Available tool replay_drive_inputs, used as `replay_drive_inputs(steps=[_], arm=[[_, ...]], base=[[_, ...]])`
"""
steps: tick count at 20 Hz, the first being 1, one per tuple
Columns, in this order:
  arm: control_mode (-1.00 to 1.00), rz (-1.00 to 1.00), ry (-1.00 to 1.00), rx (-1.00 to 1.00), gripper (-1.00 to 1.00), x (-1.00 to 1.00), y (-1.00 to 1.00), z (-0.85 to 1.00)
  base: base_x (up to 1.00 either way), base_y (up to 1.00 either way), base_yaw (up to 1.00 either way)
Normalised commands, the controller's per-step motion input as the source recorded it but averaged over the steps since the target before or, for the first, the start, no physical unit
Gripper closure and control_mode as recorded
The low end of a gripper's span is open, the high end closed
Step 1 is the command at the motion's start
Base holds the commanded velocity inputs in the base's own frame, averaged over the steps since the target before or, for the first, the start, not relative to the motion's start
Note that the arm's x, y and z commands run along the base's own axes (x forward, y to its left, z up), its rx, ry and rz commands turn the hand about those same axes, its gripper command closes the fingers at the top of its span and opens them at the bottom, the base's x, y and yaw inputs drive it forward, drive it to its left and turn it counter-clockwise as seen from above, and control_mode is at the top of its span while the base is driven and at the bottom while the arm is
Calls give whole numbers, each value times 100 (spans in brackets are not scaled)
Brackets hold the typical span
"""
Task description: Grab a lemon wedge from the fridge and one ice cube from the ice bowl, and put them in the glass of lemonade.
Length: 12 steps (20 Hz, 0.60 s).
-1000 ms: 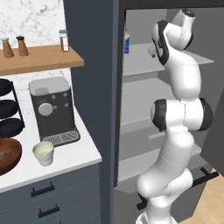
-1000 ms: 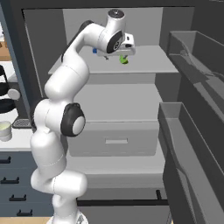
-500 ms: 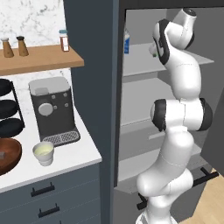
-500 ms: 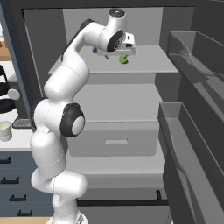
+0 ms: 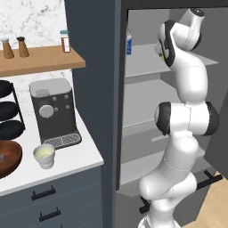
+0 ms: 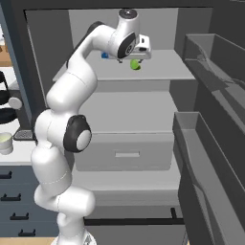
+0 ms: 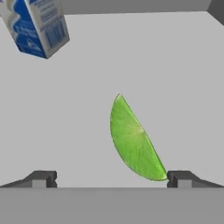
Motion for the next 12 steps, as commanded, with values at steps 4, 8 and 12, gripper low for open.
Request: replay_drive_inputs(steps=[4,8,12], arm=[[-100,-6,0,0,-100,23,-10,-27],[-100,-6,0,2,-100,12,-20,-13],[-100,-5,-2,6,-100,0,-10,0]], base=[[0,0,0],[0,0,0],[0,0,0]])
